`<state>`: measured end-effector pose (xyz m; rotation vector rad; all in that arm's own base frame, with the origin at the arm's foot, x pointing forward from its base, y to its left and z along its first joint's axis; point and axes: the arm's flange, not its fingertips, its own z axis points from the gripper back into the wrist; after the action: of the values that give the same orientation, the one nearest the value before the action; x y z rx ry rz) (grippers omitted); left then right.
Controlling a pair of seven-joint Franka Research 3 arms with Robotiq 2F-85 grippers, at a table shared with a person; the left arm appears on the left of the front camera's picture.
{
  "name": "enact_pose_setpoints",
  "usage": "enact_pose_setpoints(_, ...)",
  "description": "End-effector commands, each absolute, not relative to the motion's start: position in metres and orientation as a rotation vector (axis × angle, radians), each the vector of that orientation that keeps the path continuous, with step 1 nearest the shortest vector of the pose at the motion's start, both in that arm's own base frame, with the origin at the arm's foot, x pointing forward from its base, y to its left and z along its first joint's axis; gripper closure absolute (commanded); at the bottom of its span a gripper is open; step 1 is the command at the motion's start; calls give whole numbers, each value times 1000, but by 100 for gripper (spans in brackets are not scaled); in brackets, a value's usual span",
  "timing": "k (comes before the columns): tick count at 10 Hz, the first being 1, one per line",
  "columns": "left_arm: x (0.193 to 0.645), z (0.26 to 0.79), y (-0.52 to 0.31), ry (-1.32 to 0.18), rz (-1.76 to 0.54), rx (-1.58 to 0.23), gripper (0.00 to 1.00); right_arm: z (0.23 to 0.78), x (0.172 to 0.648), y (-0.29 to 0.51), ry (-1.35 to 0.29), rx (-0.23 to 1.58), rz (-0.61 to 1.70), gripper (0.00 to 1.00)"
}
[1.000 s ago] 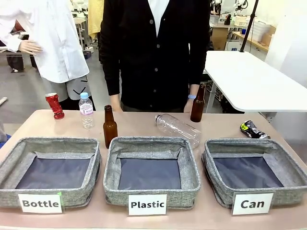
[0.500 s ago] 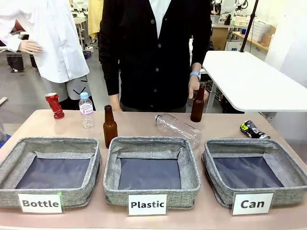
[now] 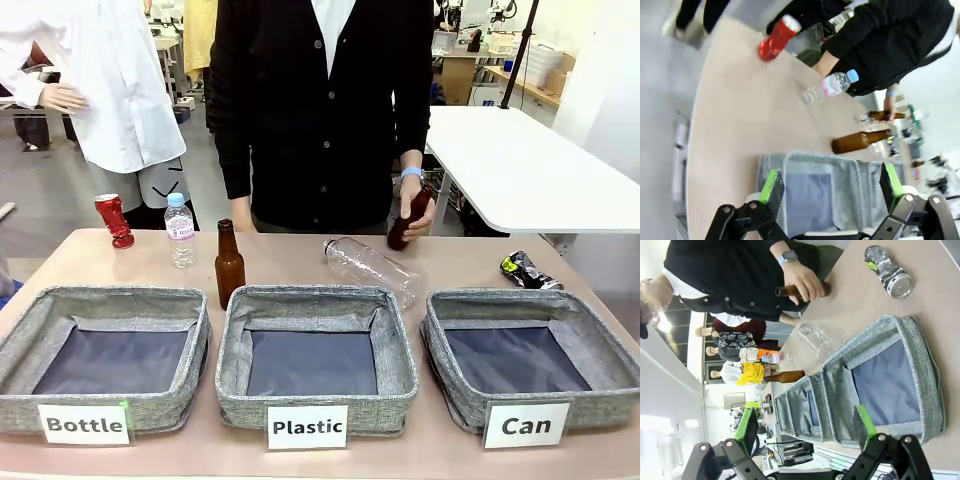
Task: Sort the can waste into the basket.
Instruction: Pick up the can waste from the table and place it in the right Fabric basket.
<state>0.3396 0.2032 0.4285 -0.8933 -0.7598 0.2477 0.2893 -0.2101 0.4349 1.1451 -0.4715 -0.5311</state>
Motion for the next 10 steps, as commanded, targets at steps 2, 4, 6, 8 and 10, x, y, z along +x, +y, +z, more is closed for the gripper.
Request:
enact_pose_setpoints(2,425,446,173,-950,-32,-601,0,436,291,-212,-498,1156,-508,0)
enact_pose_setpoints(4,460,443,162,-1151,-225,-435,0,436,291,-212,-498,1156,-508,0)
enact_pose_setpoints(6,476,422,151,-1209,-579,-323,0,436,291,-212,-498,1156,-508,0)
enact_pose_setpoints(8,472,455,144,-1085,-452,-372,0,436,291,-212,-498,1156,-508,0)
enact_pose_setpoints(10,472,455,144,-1085,-452,-372,0,436,291,-212,-498,1156,-508,0)
